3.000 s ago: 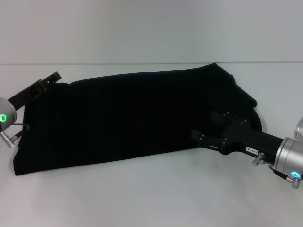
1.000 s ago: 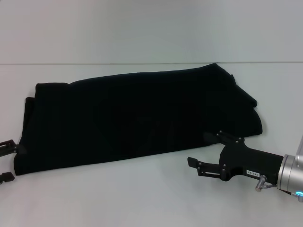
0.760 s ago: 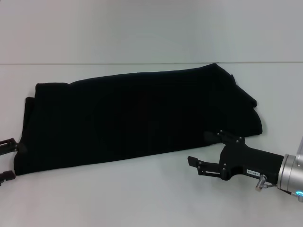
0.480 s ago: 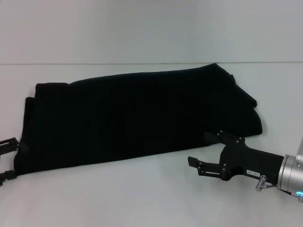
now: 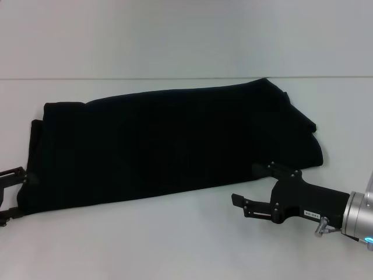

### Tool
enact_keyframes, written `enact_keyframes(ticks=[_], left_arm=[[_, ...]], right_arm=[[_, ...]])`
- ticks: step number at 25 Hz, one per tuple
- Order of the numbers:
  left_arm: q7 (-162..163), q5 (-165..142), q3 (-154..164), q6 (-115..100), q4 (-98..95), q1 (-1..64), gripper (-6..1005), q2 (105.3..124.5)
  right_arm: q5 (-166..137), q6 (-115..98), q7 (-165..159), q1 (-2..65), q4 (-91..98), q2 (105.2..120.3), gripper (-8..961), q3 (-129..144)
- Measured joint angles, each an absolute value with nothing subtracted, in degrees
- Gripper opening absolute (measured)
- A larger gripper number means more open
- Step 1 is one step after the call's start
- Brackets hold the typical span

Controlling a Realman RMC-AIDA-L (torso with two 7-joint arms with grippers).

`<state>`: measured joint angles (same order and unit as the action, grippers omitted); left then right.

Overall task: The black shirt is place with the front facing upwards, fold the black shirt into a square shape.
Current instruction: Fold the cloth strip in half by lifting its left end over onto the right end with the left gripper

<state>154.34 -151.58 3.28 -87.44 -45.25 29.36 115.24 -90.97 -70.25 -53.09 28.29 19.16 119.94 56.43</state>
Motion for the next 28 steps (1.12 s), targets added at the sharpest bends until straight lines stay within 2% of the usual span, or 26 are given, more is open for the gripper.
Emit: enact_keyframes(ticks=[28], left_arm=[[155.09, -152.86, 3.25, -86.59, -44.42, 29.93, 814, 114.87]], right_arm=[[-90.96, -70.49, -53.08, 28.21, 19.24, 119.97, 945, 56.42]])
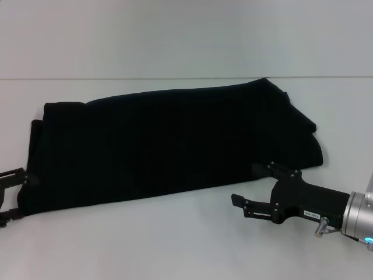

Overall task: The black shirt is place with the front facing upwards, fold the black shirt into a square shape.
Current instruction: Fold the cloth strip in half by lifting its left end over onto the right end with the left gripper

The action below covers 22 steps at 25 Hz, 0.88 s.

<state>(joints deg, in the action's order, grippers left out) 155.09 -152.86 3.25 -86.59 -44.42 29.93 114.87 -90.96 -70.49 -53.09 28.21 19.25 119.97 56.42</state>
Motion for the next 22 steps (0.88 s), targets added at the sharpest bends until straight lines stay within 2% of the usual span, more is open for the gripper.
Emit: enact_keyframes(ticks=[22], left_arm=[[154.03, -151.92, 4.78, -82.22, -39.62, 33.11, 778, 113.81]], right_arm=[[-90.87, -70.79, -53.16, 28.21, 19.43, 119.97, 945, 56.42]])
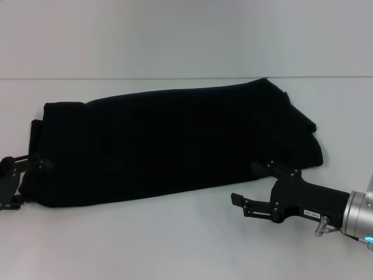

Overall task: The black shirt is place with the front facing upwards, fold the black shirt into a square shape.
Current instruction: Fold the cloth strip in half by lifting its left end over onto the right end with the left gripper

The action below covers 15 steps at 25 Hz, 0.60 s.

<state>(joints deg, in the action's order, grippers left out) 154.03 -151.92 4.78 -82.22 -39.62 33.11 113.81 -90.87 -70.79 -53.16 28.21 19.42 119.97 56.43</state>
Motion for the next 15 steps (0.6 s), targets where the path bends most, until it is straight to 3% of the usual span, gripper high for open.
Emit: enact_keyframes(ticks=[9, 15], left_arm=[[151.09, -150.03, 9.19, -82.46, -39.78, 33.5, 764, 114.03], [151.07, -149.91, 9.79, -82.01, -39.72, 33.73, 567, 114.08]], right_arm=[[-90.34, -70.9, -53.24, 28.22, 19.51, 119.97, 944, 56.42], [-90.26, -71.27, -53.27, 28.06, 19.52, 119.97, 943, 56.42]])
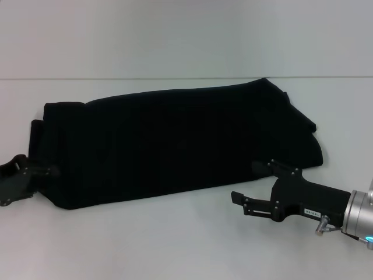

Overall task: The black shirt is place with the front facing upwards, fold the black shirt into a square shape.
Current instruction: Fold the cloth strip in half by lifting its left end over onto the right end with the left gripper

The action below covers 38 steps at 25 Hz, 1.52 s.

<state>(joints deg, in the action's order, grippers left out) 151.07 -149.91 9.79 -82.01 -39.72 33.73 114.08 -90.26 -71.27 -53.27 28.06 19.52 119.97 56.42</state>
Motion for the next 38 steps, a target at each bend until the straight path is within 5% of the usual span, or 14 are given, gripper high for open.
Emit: enact_keyframes(ticks=[5, 14, 38], left_arm=[[150.33, -150.03, 9.92, -81.43, -39.72, 33.62, 333, 114.07], [146.23, -149.37, 9.61, -81.0, -39.61, 33.13, 98, 114.26], [143.32, -147.98, 0.83, -79.65, -45.8, 32.89, 68, 110.7]], right_arm=[[-90.26, -71.33, -53.26, 28.04, 19.52, 119.97, 943, 56.42], [-90.26, -71.5, -53.26, 28.04, 19.45, 119.97, 942, 56.42], [-90.08, -72.89, -54.83, 25.99, 19.14, 119.97, 939, 51.45]])
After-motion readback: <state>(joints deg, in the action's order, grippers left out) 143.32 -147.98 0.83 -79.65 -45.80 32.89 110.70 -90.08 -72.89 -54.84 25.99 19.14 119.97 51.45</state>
